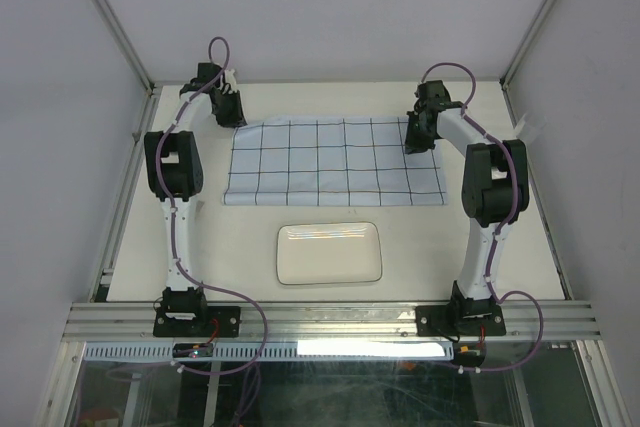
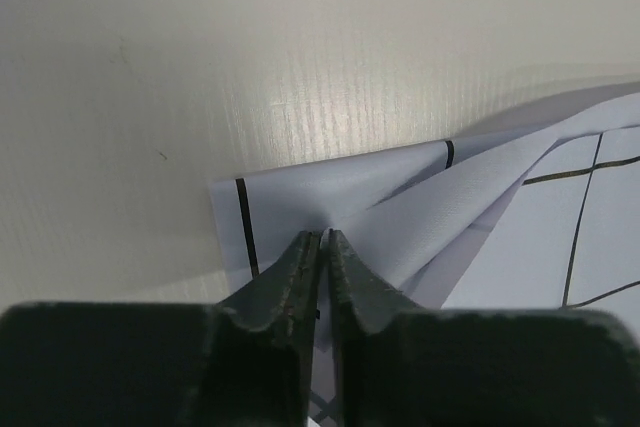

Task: Set the dinner table for one person
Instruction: Flatten out the napkin at the center of the board.

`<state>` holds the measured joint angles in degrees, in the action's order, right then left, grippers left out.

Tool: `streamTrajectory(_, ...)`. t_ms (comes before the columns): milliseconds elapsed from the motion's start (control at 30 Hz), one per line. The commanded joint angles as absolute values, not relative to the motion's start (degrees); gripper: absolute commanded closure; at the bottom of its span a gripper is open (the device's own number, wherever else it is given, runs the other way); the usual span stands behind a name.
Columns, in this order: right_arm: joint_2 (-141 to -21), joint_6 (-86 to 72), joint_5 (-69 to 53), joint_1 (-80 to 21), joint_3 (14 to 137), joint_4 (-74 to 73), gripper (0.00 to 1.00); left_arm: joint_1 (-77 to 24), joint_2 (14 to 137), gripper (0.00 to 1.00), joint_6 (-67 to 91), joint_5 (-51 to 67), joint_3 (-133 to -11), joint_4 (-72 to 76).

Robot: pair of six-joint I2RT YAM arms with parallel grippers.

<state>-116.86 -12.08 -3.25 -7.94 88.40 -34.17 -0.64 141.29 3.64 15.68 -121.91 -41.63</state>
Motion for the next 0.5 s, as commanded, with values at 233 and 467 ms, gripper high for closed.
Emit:
streamTrajectory(233, -115.09, -11.84, -1.92, -7.47, 89.40, -33.16, 0.88, -0.26, 133.30, 0.60, 4.76, 11.19, -126.03, -38.94)
streamTrajectory(467, -115.49, -11.73, -1.74, -7.48, 90.37, -33.65, 0.88, -0.26, 130.33, 0.56, 4.25, 8.54, -129.87, -39.11)
